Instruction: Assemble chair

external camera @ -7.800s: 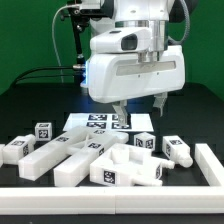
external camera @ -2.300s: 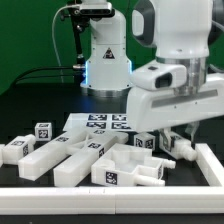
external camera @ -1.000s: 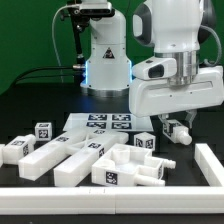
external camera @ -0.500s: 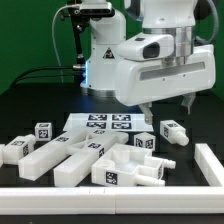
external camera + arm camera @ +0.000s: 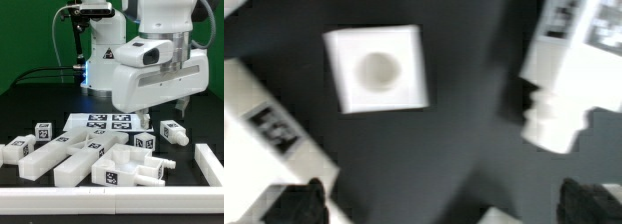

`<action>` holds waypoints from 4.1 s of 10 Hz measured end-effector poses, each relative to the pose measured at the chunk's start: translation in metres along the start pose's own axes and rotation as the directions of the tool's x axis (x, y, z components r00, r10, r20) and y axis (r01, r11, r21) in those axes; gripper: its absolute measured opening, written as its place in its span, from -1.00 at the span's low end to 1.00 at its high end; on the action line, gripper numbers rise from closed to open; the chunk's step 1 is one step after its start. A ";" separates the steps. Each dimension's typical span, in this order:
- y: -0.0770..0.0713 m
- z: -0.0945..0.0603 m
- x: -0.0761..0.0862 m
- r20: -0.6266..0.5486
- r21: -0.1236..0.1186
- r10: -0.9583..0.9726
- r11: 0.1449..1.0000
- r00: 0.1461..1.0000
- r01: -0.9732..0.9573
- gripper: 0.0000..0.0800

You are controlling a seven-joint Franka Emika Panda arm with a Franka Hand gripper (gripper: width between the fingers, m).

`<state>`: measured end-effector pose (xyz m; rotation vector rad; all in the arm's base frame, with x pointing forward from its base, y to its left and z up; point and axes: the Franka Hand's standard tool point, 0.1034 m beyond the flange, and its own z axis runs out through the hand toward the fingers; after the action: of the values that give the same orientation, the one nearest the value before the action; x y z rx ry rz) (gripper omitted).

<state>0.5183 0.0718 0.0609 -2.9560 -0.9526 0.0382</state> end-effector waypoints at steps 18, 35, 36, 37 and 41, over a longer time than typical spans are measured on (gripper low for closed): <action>0.048 0.034 0.006 -0.009 -0.042 -0.286 0.957 0.958 0.286 -0.92; 0.067 0.021 0.000 0.095 0.066 -0.986 -0.130 -0.136 0.989 -0.93; 0.067 0.022 0.000 0.100 0.076 -0.979 -0.169 -0.176 0.983 -0.93; 0.066 0.023 0.000 0.098 0.080 -0.973 -0.203 -0.211 0.976 -0.93; 0.065 0.026 0.025 0.045 0.220 -0.774 -0.609 -0.632 0.762 -0.93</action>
Offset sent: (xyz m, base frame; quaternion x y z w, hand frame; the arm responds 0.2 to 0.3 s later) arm 0.0000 0.0000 0.0000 0.0000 0.0000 0.0000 1.0000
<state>0.5758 0.0342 0.0320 -0.4076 -3.0763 0.3188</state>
